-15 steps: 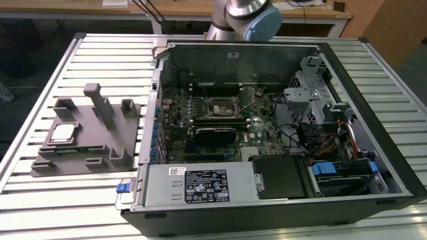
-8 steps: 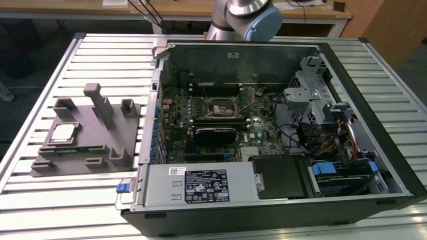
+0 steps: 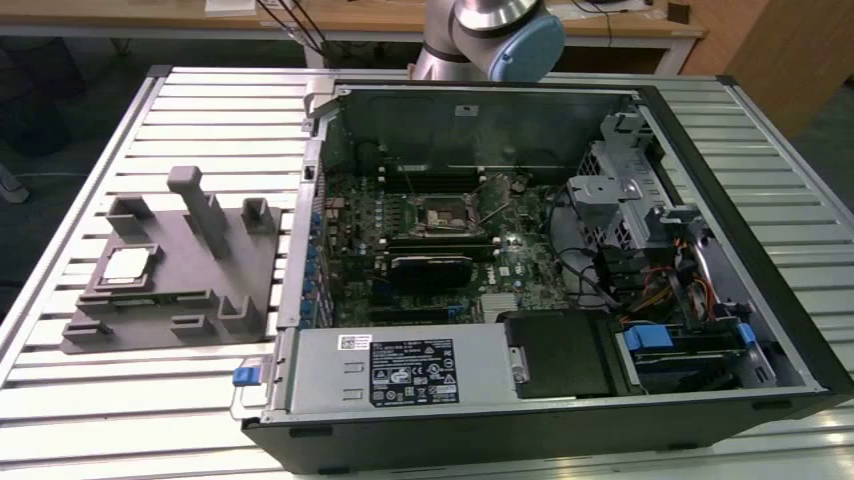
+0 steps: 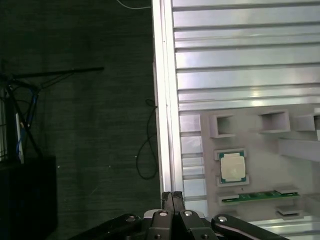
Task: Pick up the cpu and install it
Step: 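Pick up the cpu and move it towards the insertion slot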
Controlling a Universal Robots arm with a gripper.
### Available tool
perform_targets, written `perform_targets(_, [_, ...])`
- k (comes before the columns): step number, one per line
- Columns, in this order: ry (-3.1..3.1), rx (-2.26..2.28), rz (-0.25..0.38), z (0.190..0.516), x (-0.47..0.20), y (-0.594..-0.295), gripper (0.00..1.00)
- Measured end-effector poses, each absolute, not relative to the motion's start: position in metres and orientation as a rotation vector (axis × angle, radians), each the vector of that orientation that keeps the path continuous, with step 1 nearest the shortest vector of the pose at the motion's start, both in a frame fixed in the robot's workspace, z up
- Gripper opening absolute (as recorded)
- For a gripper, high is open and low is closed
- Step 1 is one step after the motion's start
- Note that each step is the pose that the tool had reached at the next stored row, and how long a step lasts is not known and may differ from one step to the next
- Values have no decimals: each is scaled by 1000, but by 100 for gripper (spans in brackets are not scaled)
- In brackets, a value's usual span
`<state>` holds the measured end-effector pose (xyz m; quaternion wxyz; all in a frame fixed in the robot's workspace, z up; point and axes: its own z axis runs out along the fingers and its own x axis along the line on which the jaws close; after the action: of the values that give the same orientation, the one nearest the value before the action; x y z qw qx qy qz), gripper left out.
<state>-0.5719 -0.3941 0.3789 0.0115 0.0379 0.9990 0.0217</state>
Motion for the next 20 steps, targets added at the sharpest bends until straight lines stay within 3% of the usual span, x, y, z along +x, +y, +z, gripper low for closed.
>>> perform_targets(20, [3116, 118, 68, 379, -562, -394, 11])
